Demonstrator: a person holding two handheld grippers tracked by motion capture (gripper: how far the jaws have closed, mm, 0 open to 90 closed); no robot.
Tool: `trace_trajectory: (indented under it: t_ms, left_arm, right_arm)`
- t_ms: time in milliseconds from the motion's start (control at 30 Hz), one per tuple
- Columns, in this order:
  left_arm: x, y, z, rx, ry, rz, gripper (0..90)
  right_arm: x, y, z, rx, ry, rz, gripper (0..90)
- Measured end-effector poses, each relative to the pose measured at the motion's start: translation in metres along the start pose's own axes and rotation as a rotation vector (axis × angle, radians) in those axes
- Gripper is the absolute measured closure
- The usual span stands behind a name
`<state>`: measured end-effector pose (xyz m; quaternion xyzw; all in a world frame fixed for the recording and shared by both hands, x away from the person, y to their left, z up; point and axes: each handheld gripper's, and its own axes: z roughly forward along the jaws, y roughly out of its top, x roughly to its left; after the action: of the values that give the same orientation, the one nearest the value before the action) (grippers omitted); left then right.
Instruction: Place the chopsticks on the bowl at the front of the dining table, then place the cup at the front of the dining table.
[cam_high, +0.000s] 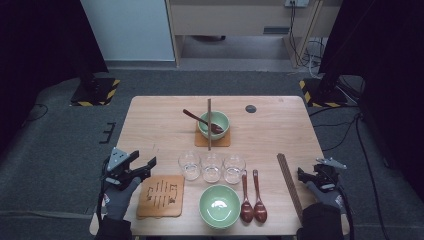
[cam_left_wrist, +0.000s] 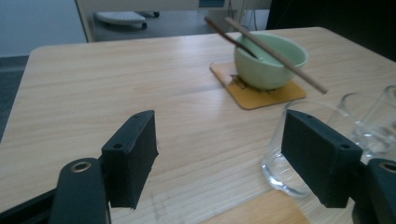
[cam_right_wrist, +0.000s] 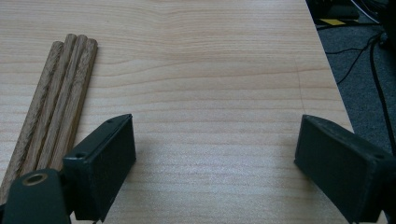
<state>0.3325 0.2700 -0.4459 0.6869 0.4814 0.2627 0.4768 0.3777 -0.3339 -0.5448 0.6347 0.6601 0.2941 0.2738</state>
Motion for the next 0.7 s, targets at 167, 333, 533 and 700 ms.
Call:
trace_trajectory:
  t_ms: [167,333,533,700]
  left_arm:
    - [-0.016,0.014,-0.003,-0.011,-0.031,0.049,25.4]
    - [-0.028,0.025,-0.001,-0.005,-0.052,0.094,25.5]
    - [-0.037,0.038,0.008,0.009,-0.07,0.11,25.5]
    - [-0.036,0.042,0.02,0.039,-0.072,0.106,25.5]
  right_arm:
    - [0.0,0.0,0.0,0.001,0.0,0.003,12.0]
    - [0.0,0.0,0.0,0.004,0.002,0.0,9.7]
    - [0.003,0.002,0.003,0.03,0.018,-0.01,1.6]
    - [0.003,0.002,0.003,0.033,0.021,-0.016,0.6]
